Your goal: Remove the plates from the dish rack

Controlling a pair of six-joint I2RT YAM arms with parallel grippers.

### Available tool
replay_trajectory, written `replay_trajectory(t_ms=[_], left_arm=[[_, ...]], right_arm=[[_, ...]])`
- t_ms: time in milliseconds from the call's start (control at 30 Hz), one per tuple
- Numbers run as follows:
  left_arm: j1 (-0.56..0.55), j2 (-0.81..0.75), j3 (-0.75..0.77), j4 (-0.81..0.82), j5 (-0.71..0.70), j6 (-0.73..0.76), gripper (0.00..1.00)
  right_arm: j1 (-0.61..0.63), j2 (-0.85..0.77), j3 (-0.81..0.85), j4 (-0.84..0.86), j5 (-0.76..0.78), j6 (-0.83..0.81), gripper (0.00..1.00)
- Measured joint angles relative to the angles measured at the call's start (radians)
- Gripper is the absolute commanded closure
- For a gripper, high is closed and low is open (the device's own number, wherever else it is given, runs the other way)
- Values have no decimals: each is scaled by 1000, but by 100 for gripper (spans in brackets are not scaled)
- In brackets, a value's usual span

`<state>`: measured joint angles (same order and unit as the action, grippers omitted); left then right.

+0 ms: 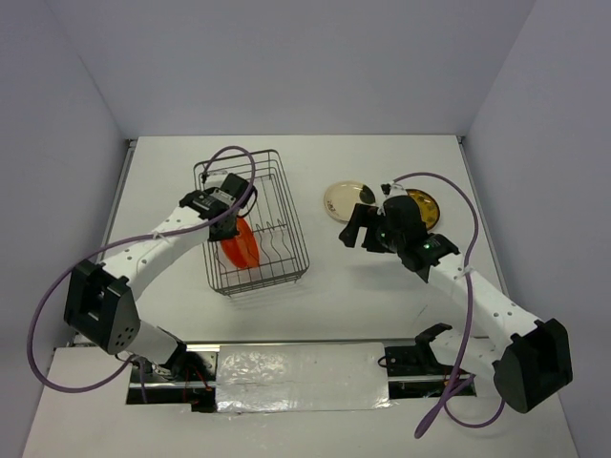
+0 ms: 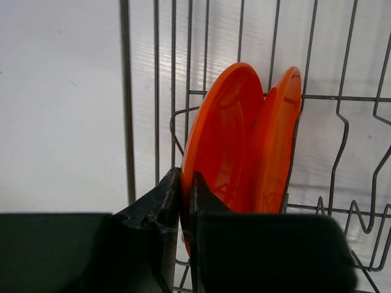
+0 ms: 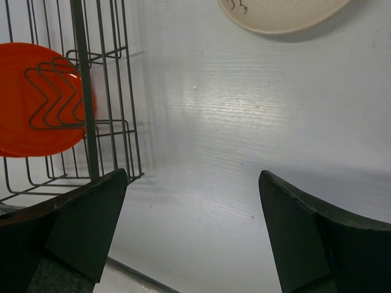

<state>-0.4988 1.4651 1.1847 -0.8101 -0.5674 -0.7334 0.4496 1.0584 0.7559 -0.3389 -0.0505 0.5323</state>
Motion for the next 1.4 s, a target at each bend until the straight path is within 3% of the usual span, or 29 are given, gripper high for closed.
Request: replay_trajectory(t_ms=[233, 500, 700, 867, 1000, 1167, 1400], left_arm=[[5, -59, 81, -91, -57, 5, 100], [7, -74, 336, -258, -199, 22, 100], [7, -100, 445, -337, -282, 46, 100], [10, -253, 383, -192, -91, 164, 100], [11, -407, 267, -5, 225, 213, 100], [10, -457, 135, 209, 555, 200, 99], [16, -430, 22, 280, 679, 167, 100]], right_arm=[[7, 16, 0, 19, -20, 10, 5], [19, 26, 26, 10, -53, 10, 0], [25, 27, 49, 153, -298, 52, 0], [127, 81, 121, 345, -468, 126, 0], [240, 160, 271, 397, -462, 138, 2], [259, 233, 346, 421, -388, 185, 9], [259, 209, 301, 382, -268, 204, 11]])
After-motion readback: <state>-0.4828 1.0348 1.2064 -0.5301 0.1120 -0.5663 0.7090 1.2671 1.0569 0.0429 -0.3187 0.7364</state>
